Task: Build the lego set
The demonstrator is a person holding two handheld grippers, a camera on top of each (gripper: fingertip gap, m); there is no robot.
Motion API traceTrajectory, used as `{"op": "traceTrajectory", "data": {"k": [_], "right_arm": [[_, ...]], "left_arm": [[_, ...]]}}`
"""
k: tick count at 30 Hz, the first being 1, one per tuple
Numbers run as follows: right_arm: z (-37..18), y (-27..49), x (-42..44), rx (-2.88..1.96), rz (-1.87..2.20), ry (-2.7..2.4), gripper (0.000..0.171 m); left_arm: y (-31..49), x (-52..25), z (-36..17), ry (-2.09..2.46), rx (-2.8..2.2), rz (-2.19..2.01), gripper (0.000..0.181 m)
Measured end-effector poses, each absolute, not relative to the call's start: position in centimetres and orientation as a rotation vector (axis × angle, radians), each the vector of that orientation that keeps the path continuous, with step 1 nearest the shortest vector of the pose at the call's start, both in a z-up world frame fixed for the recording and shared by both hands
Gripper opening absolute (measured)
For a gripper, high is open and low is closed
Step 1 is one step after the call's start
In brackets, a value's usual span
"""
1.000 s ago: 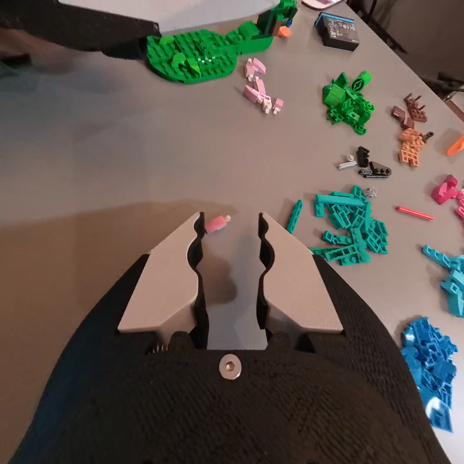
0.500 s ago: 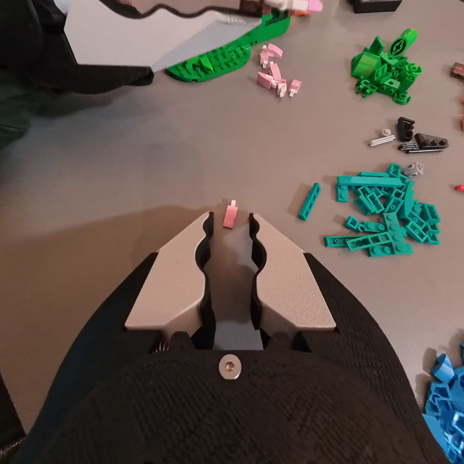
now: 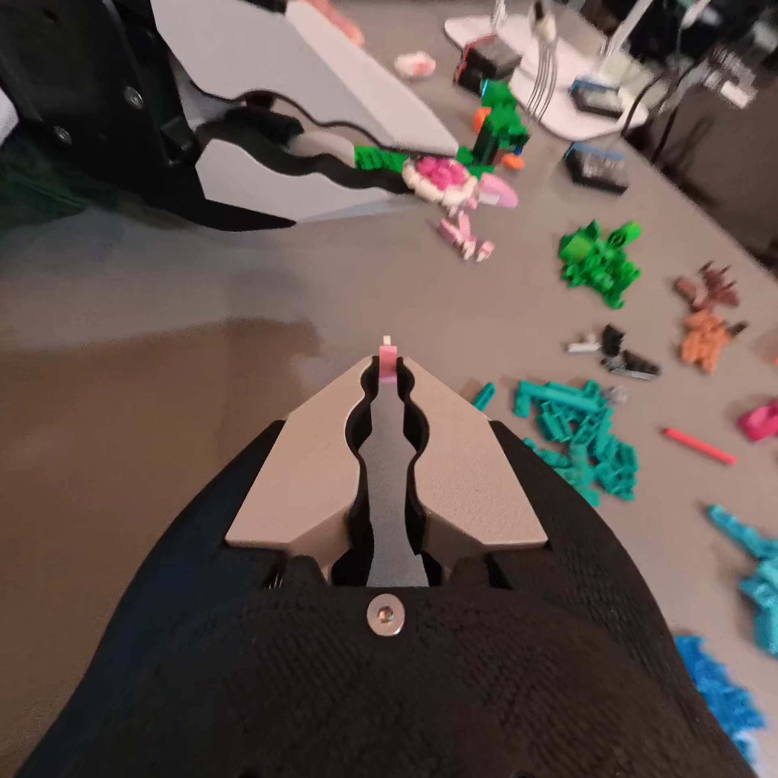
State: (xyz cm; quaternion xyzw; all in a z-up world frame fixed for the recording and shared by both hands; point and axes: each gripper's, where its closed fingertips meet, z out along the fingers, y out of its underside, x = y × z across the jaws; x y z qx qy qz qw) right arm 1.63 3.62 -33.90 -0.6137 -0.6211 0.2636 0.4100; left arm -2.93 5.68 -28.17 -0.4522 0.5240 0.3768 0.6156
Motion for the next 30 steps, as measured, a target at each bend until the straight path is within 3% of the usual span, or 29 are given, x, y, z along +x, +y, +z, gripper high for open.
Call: {"op": "traceTrajectory", "data": {"k": [1,7,15,30], "right_arm": [[-33.2,3.9,1.5,-1.489,0.666,-1.594,0.007],[-28.9,5.7,0.6,-1.258,0.772,-1.596,0.007],[-27.3,7.3,2.2,-1.203,0.878,-1.378,0.007],[-28.6,6.3,2.7,-1.219,0.937,-1.518,0.007]], "left_arm": [[5.8,-3.1,-27.9,1.186,-1.047,0.871,0.008],[5.9,-3.9,-27.5,1.116,-1.086,0.829,0.007],[5.8,-3.7,-27.2,1.083,-1.099,0.748,0.008],[5.5,-2.0,-28.5,1.157,-1.086,0.646,0.008]]}}
